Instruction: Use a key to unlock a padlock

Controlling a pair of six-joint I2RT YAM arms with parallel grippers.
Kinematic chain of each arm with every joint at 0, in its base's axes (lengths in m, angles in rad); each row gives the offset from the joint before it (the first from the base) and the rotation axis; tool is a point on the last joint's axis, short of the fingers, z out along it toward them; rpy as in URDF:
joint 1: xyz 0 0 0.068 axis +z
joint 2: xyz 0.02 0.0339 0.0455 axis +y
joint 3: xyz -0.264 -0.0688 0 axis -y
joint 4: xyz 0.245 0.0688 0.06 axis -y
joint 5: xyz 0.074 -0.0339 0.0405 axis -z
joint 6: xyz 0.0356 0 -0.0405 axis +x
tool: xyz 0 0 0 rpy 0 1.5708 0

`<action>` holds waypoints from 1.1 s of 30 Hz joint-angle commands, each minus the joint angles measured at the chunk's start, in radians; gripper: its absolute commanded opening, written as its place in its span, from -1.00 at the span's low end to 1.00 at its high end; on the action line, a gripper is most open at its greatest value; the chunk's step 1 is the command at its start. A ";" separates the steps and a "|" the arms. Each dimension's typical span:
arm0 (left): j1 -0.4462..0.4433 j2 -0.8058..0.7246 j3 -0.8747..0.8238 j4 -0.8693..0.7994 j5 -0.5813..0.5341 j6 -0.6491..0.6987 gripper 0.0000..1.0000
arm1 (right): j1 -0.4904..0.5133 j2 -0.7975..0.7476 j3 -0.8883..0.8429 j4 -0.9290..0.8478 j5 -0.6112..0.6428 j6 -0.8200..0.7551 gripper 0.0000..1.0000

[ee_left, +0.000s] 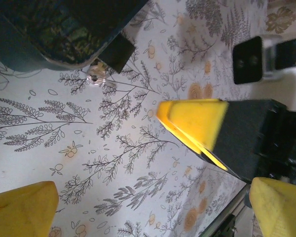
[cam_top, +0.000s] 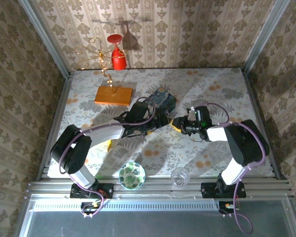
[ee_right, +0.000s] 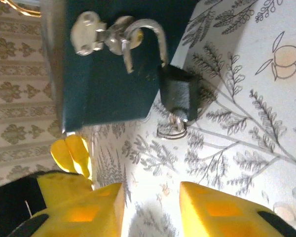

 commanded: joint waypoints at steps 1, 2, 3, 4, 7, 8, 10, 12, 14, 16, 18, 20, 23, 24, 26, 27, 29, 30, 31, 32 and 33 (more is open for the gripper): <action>0.000 -0.036 0.040 -0.058 -0.038 0.060 1.00 | 0.007 -0.127 0.018 -0.247 0.083 -0.137 -0.27; 0.000 -0.039 0.043 -0.059 -0.043 0.063 1.00 | 0.008 -0.155 0.025 -0.283 0.102 -0.156 -0.27; 0.000 -0.041 0.046 -0.059 -0.049 0.067 1.00 | 0.008 -0.181 0.036 -0.321 0.119 -0.176 -0.27; 0.000 -0.043 0.051 -0.060 -0.055 0.073 1.00 | 0.006 -0.199 0.046 -0.349 0.133 -0.192 -0.27; 0.000 -0.050 0.075 -0.102 -0.108 0.112 1.00 | 0.006 -0.214 0.088 -0.410 0.169 -0.232 -0.27; 0.000 -0.054 0.086 -0.121 -0.141 0.135 1.00 | 0.007 -0.204 0.105 -0.419 0.174 -0.242 -0.26; 0.000 -0.065 0.116 -0.180 -0.222 0.191 1.00 | 0.006 -0.171 0.132 -0.430 0.186 -0.255 -0.24; 0.000 -0.068 0.156 -0.251 -0.338 0.262 1.00 | 0.006 -0.123 0.162 -0.438 0.202 -0.263 -0.23; 0.004 -0.054 0.196 -0.312 -0.443 0.323 1.00 | 0.008 -0.081 0.190 -0.446 0.217 -0.266 -0.17; 0.010 -0.023 0.239 -0.357 -0.514 0.378 1.00 | 0.013 -0.048 0.215 -0.453 0.237 -0.265 -0.11; 0.016 0.024 0.286 -0.399 -0.569 0.441 1.00 | 0.028 -0.028 0.244 -0.484 0.279 -0.268 -0.02; 0.023 0.070 0.329 -0.432 -0.603 0.498 1.00 | 0.054 -0.016 0.277 -0.538 0.347 -0.273 0.09; 0.036 0.135 0.385 -0.466 -0.633 0.559 1.00 | 0.109 0.005 0.342 -0.646 0.475 -0.284 0.15; 0.043 0.155 0.405 -0.477 -0.633 0.567 1.00 | 0.129 0.016 0.366 -0.686 0.521 -0.286 0.16; 0.056 0.187 0.435 -0.490 -0.630 0.576 1.00 | 0.165 0.035 0.404 -0.742 0.594 -0.288 0.19; 0.062 0.202 0.447 -0.494 -0.634 0.579 1.00 | 0.182 0.043 0.418 -0.759 0.625 -0.286 0.20; 0.074 0.222 0.463 -0.502 -0.635 0.577 1.00 | 0.209 0.055 0.435 -0.778 0.661 -0.283 0.22; 0.080 0.230 0.468 -0.505 -0.638 0.572 1.00 | 0.224 0.063 0.445 -0.788 0.681 -0.282 0.23; 0.083 0.236 0.472 -0.507 -0.644 0.569 1.00 | 0.234 0.070 0.454 -0.796 0.696 -0.282 0.24; 0.087 0.243 0.474 -0.510 -0.649 0.566 1.00 | 0.249 0.080 0.468 -0.810 0.714 -0.282 0.24; 0.091 0.249 0.476 -0.512 -0.652 0.565 1.00 | 0.260 0.089 0.479 -0.820 0.731 -0.282 0.25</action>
